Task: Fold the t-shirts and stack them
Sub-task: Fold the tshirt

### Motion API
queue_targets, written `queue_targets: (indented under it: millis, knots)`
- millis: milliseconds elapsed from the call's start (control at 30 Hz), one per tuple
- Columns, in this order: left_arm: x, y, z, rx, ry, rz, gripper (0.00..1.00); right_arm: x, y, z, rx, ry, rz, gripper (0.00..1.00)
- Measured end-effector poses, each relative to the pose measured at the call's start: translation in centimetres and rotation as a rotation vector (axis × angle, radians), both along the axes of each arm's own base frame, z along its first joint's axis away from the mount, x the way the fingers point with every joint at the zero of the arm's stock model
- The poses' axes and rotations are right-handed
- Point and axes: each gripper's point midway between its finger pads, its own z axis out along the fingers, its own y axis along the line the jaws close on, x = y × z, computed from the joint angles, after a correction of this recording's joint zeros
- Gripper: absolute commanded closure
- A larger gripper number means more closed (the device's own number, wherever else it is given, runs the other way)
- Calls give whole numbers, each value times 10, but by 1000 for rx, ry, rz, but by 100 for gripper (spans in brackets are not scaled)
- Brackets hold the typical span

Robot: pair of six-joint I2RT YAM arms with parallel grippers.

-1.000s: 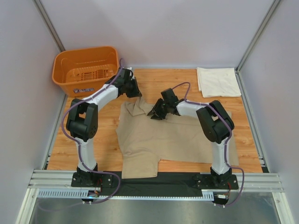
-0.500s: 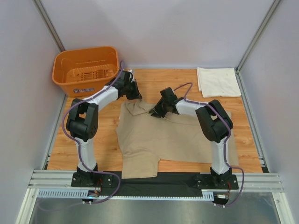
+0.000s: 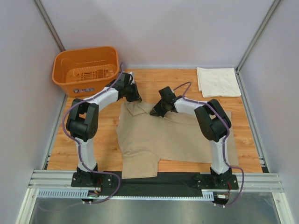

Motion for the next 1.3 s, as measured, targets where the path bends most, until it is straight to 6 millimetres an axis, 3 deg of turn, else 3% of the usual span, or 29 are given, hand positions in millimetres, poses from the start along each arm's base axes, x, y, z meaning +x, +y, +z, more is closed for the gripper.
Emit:
queue_targets:
  millis: [267, 633, 900, 1300]
  knots:
    - [-5, 3, -2, 18, 3, -10, 100, -4, -2, 2, -23, -2, 37, 100]
    - [-24, 13, 17, 48, 7, -33, 100, -24, 4, 28, 44, 21, 147, 100]
    - [-71, 29, 7, 82, 112, -37, 100, -49, 6, 44, 108, 38, 259, 100]
    - [-141, 50, 13, 91, 215, -50, 100, -101, -4, 27, 174, 134, 448, 100]
